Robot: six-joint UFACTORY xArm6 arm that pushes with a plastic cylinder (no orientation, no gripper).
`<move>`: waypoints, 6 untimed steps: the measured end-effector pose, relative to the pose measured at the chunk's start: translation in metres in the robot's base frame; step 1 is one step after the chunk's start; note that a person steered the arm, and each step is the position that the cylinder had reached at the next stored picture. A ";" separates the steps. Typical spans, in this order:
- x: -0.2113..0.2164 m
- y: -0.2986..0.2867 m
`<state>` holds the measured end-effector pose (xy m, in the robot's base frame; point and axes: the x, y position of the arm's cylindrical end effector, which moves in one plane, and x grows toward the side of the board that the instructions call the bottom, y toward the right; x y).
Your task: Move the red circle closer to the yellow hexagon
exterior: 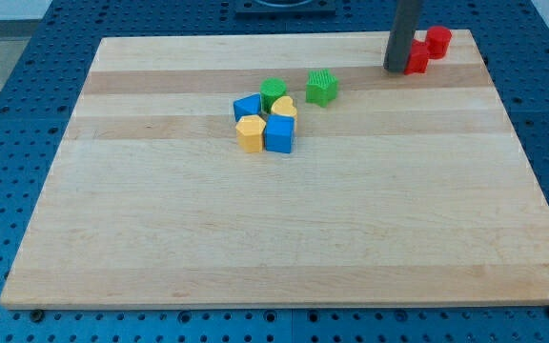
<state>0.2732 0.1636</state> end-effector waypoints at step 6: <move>0.017 0.011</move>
